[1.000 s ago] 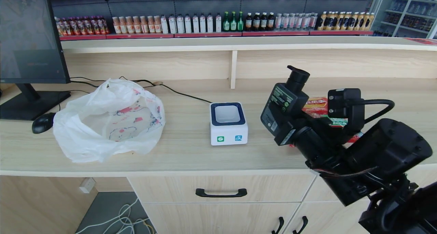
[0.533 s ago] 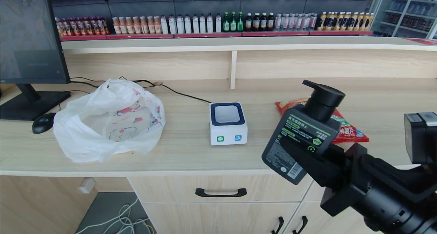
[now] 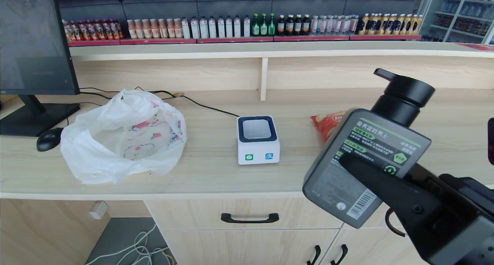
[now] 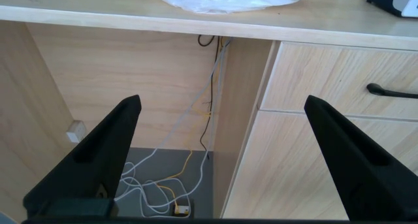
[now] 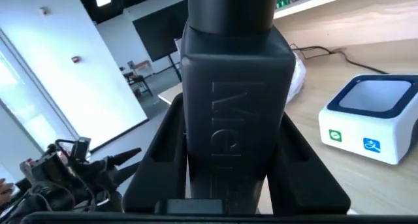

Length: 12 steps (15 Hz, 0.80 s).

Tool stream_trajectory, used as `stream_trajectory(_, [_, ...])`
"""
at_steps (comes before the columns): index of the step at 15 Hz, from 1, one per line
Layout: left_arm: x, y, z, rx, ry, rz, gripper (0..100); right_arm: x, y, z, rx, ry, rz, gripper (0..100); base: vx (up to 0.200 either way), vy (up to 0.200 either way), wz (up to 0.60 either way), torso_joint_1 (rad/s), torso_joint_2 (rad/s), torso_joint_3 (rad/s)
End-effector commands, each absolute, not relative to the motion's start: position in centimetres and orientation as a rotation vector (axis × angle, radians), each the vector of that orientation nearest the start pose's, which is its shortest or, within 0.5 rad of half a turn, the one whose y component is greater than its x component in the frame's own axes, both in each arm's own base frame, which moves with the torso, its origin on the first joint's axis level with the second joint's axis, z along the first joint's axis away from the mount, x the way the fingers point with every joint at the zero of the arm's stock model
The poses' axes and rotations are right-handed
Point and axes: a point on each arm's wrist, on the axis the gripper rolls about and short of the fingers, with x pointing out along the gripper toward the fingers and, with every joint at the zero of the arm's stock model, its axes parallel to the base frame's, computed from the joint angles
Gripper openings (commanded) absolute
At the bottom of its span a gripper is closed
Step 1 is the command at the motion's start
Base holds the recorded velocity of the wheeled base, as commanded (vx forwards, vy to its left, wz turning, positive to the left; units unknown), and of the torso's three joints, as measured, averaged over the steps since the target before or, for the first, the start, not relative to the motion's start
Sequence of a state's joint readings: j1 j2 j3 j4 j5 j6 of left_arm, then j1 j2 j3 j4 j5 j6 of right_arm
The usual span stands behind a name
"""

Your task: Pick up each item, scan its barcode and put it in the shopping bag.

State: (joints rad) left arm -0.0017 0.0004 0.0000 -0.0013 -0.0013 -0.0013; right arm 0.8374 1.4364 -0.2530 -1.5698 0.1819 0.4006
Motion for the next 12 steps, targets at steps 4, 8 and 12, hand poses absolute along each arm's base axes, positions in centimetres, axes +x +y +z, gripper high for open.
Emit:
stream_trajectory(4, [-2.3, 0.0, 7.6, -0.002, -0.002, -0.003, 100, 11.2, 15.3, 20.9, 0.598, -0.127, 1.185, 0, 0.0, 0.0, 0.0, 0.0, 0.0, 0.0])
stream_trajectory(8, [-2.3, 0.0, 7.6, -0.002, -0.002, -0.003, 100, 11.4, 15.7, 21.7, 0.666, -0.119, 1.198, 0, 0.0, 0.0, 0.0, 0.0, 0.0, 0.0])
stream_trajectory(12, [-2.3, 0.0, 7.6, -0.002, -0.002, -0.003, 100, 12.4, 17.3, 22.2, 0.676, -0.127, 1.218, 0, 0.0, 0.0, 0.0, 0.0, 0.0, 0.0])
